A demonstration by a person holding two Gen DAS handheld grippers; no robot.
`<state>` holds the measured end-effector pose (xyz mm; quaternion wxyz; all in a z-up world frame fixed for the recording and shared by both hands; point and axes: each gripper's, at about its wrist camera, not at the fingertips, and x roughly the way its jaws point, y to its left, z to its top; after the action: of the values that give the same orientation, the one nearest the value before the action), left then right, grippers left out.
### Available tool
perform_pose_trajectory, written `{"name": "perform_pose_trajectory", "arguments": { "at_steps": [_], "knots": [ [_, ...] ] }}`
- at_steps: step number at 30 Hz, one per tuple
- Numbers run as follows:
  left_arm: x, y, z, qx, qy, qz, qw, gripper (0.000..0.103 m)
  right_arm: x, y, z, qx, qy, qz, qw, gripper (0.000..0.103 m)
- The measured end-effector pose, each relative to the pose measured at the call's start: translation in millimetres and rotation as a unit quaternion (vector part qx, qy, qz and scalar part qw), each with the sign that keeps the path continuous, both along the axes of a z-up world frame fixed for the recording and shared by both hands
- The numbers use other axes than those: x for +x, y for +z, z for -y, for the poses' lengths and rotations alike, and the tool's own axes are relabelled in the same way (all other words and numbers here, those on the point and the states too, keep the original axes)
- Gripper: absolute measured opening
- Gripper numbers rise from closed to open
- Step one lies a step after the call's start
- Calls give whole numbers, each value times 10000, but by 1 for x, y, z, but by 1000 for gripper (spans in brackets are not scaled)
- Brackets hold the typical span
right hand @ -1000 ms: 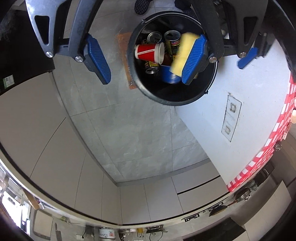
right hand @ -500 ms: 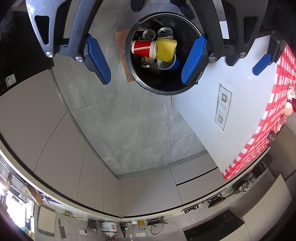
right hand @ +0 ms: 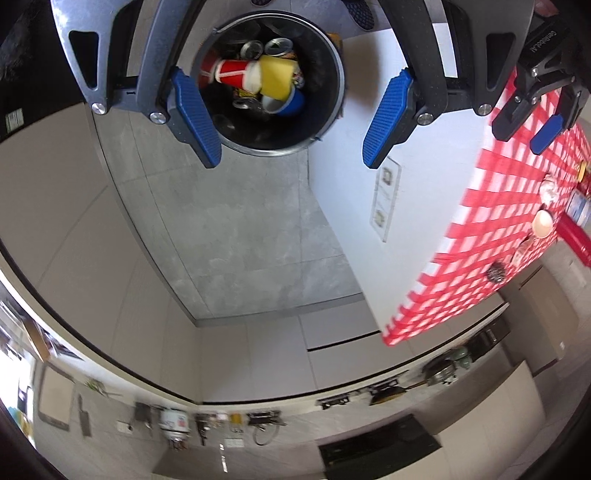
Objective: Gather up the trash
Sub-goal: 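Move both open tools back over the table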
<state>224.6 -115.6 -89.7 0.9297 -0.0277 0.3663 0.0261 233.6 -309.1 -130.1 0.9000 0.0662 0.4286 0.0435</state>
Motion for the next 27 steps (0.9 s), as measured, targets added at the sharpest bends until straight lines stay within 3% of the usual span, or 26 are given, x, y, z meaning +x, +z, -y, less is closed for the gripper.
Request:
{"name": "perform_pose_trajectory", "arguments": {
  "at_steps": [16, 27],
  "knots": [
    [-26, 21, -106, 58, 700, 167, 9974, 98, 12, 33, -124, -18, 792, 243, 9966, 81],
    [-30, 7, -245, 119, 1605, 25, 9870, 98, 27, 38, -250, -113, 1406, 250, 9897, 81]
  ]
}}
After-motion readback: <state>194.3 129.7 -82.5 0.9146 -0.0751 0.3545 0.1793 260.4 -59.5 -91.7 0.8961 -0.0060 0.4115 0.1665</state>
